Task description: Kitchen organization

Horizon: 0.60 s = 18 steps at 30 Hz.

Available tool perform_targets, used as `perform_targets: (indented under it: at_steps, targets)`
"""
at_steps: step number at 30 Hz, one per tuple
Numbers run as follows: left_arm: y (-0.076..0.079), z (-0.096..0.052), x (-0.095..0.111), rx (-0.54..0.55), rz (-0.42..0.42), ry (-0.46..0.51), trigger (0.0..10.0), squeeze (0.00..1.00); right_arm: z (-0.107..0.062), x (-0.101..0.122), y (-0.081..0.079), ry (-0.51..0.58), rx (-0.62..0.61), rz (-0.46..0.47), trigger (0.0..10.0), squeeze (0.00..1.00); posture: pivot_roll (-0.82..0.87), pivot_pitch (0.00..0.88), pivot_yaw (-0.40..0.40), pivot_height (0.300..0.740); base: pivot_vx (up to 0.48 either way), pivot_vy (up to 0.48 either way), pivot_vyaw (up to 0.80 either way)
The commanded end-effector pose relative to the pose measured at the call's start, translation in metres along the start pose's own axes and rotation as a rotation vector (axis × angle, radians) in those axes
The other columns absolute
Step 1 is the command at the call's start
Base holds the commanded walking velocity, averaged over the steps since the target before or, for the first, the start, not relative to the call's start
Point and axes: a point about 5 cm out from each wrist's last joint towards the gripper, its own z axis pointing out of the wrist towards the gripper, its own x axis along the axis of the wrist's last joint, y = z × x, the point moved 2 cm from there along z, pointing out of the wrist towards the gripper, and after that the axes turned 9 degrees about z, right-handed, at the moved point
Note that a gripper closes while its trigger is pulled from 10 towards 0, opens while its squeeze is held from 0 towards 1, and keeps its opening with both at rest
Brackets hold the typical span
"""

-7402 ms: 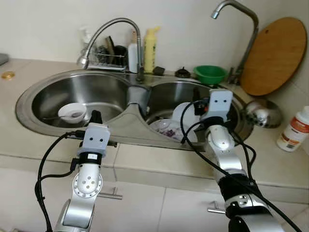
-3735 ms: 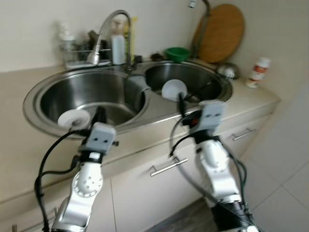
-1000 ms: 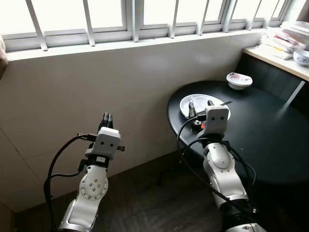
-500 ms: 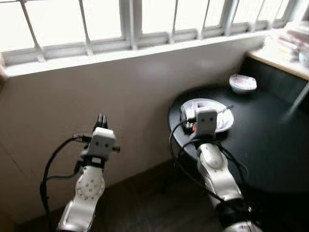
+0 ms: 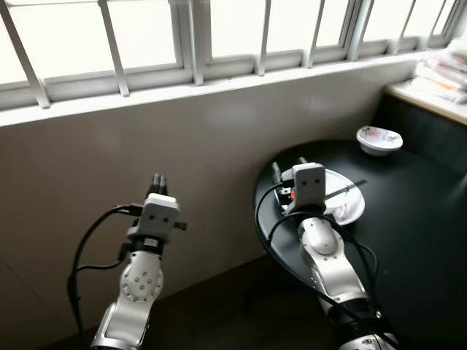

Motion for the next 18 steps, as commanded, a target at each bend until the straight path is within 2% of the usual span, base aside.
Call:
perform_targets:
  at_steps: [1, 5, 11, 14, 15, 17, 18]
  targets:
    - [-0.007, 0.001, -0.003, 0.013, 0.019, -0.002, 10.0, 0.00, 0.000, 0.003, -0.012, 0.017, 0.031, -0.014, 10.0, 0.00, -0.04, 0.000, -0.020, 0.740, 0.000, 0.000, 0.00]
    - [-0.007, 0.001, -0.004, 0.011, 0.019, -0.005, 10.0, 0.00, -0.001, 0.003, -0.014, 0.045, 0.060, -0.140, 10.0, 0.00, -0.04, 0.000, -0.019, 0.740, 0.000, 0.000, 0.00]
    - [-0.005, 0.001, -0.006, 0.004, 0.020, -0.015, 10.0, 0.00, -0.009, 0.001, -0.032, 0.090, 0.182, -0.273, 10.0, 0.00, -0.04, 0.000, -0.019, 0.740, 0.000, 0.000, 0.00]
    - [-0.003, 0.001, -0.006, -0.001, 0.018, -0.015, 10.0, 0.00, -0.013, -0.008, -0.036, 0.064, 0.230, -0.330, 10.0, 0.00, -0.04, 0.000, -0.020, 0.740, 0.000, 0.000, 0.00]
    - [-0.003, 0.001, -0.007, -0.003, 0.017, -0.017, 10.0, 0.00, -0.016, -0.018, -0.037, 0.040, 0.272, -0.412, 10.0, 0.00, -0.04, 0.000, -0.020, 0.740, 0.000, 0.000, 0.00]
    - [-0.003, 0.001, -0.007, -0.004, 0.017, -0.018, 10.0, 0.00, -0.017, -0.021, -0.037, 0.031, 0.284, -0.438, 10.0, 0.00, -0.04, 0.000, -0.020, 0.740, 0.000, 0.000, 0.00]
    - [-0.002, 0.001, -0.007, -0.005, 0.018, -0.020, 10.0, 0.00, -0.019, -0.031, -0.035, -0.001, 0.305, -0.512, 10.0, 0.00, -0.04, 0.000, -0.021, 0.740, 0.000, 0.000, 0.00]
